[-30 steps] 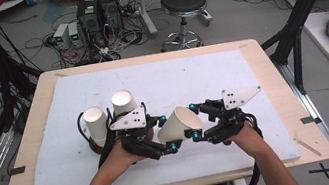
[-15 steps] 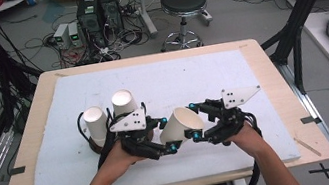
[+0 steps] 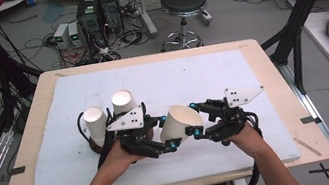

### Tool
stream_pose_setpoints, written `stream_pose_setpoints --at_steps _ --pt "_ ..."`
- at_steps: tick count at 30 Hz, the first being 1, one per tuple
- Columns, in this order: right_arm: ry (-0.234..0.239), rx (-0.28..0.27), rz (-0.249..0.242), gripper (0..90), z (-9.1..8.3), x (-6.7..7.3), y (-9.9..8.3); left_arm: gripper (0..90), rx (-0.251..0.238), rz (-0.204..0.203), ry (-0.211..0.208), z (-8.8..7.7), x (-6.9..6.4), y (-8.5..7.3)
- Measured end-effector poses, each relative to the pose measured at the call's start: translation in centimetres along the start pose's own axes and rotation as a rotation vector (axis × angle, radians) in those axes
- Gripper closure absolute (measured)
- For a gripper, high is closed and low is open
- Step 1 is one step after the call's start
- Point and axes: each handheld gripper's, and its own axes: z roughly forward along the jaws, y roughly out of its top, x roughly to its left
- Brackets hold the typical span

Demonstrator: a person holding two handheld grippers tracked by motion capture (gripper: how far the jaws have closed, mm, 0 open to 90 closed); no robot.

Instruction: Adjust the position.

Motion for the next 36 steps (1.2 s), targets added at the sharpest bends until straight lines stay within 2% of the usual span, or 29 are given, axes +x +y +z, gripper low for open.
stream_pose_setpoints --at_steps 1,3,5,7,9,12,16,20,25,30,31,32,36 --pt "-0.002 0.006 -0.002 37.0 0.0 0.0 0.0 35.1 0.005 0.000 0.005 0.0 0.0 0.0" --pt "-0.006 0.017 -0.009 37.0 0.0 0.1 0.1 32.3 -0.003 -0.025 0.011 0.1 0.1 -0.1" --pt "-0.010 0.028 -0.017 37.0 -0.1 0.1 0.2 25.8 0.011 -0.045 0.023 0.1 0.2 -0.2" --pt "-0.015 0.041 -0.018 37.0 -0.1 0.1 0.3 25.9 0.022 -0.042 0.024 0.1 0.2 -0.4" --pt "-0.024 0.048 -0.017 37.0 -0.2 0.1 0.3 33.5 0.021 -0.018 0.012 0.1 0.1 -0.5" --pt "-0.018 0.042 -0.001 36.9 -0.1 0.0 0.3 35.0 0.020 -0.012 0.006 0.0 0.2 -0.5" --pt "-0.014 -0.003 0.025 31.2 0.0 0.0 0.2 35.6 0.003 -0.007 0.004 0.0 0.1 -0.3" --pt "-0.048 -0.052 0.042 19.7 0.3 0.1 0.0 35.6 -0.040 -0.015 0.013 -0.4 0.2 -0.1" --pt "-0.068 -0.079 0.064 19.8 0.6 0.1 -0.3 35.6 -0.048 -0.009 0.030 -0.6 0.2 -0.1" --pt "-0.040 -0.080 0.049 20.4 1.4 0.3 -0.4 35.6 -0.037 -0.001 0.022 -0.1 0.1 -0.2" --pt "-0.042 -0.085 0.046 23.1 1.4 0.3 -0.4 35.6 -0.034 -0.001 0.020 0.0 0.0 -0.2" --pt "-0.035 -0.090 0.048 29.5 1.5 0.3 -0.4 35.6 -0.035 0.002 0.020 0.2 0.0 -0.3" --pt "-0.042 -0.102 0.044 32.6 1.3 0.3 -0.3 35.6 -0.037 -0.003 0.026 0.2 0.0 -0.2"
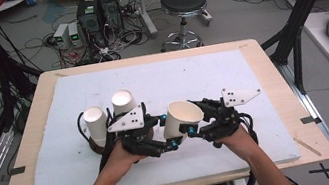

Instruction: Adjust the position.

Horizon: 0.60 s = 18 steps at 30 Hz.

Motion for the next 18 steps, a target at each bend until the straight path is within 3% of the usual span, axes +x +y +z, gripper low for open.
stream_pose_setpoints --at_steps 4,8,18 --pt "-0.007 0.014 -0.006 34.0 0.00 -0.10 0.00 33.9 0.029 -0.003 0.019 0.26 -0.06 -0.04" --pt "-0.015 0.057 -0.017 34.6 0.23 0.05 0.11 35.0 0.058 0.002 0.008 0.51 -0.04 -0.22" --pt "-0.023 0.022 -0.001 28.0 0.34 0.14 0.14 35.7 0.029 0.000 0.008 0.26 -0.02 -0.06"
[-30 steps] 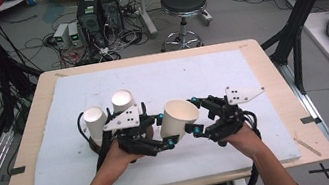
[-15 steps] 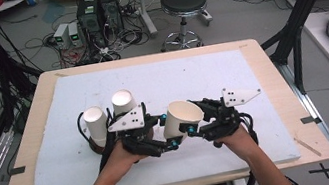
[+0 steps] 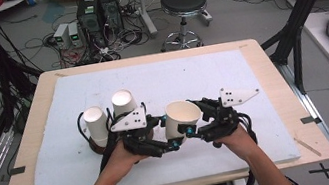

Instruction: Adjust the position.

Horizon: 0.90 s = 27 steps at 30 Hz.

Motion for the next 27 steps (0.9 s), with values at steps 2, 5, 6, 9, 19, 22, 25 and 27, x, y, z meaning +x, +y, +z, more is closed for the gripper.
stream_pose_setpoints --at_steps 2,5,6,9,19,22,25,27 --pt "0.001 -0.012 0.010 27.6 0.0 0.0 0.0 35.7 -0.008 -0.002 0.003 0.0 0.0 0.0" --pt "0.000 -0.016 0.014 27.7 0.0 0.0 0.0 35.7 -0.012 0.001 0.006 -0.1 0.0 0.0" --pt "0.000 -0.018 0.011 28.8 0.0 0.0 0.0 35.7 -0.013 -0.001 0.006 0.0 0.0 0.0" --pt "0.006 -0.018 -0.008 33.4 0.0 0.0 0.0 36.0 -0.010 0.004 0.001 0.0 -0.1 0.0" --pt "-0.025 0.010 -0.046 36.7 -0.6 -0.1 0.4 26.8 -0.005 -0.025 0.068 -0.8 0.1 -0.4" --pt "-0.067 0.036 -0.072 36.8 -1.0 -0.4 0.6 24.1 -0.024 -0.042 0.094 -1.6 0.3 -0.6" --pt "-0.094 0.053 -0.078 36.8 -1.4 -0.6 0.6 24.0 -0.036 -0.045 0.110 -2.3 0.3 -0.6" --pt "-0.109 0.074 -0.087 36.8 -1.5 -0.7 0.4 24.0 -0.044 -0.042 0.118 -2.7 0.3 -0.5"
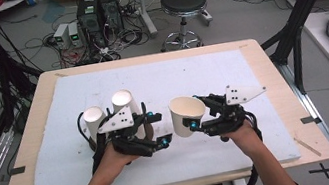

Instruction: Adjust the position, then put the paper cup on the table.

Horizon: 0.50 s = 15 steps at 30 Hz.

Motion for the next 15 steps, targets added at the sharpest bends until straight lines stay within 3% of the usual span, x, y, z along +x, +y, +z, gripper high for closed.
stream_pose_setpoints --at_steps 9,15 --pt "-0.034 0.009 -0.015 36.5 -0.3 -0.1 -0.2 24.1 -0.001 0.014 0.035 -0.7 -0.2 0.0" --pt "-0.075 0.009 0.001 36.5 -1.2 -0.8 -0.4 23.8 0.010 0.034 0.068 -1.3 -0.3 0.1"
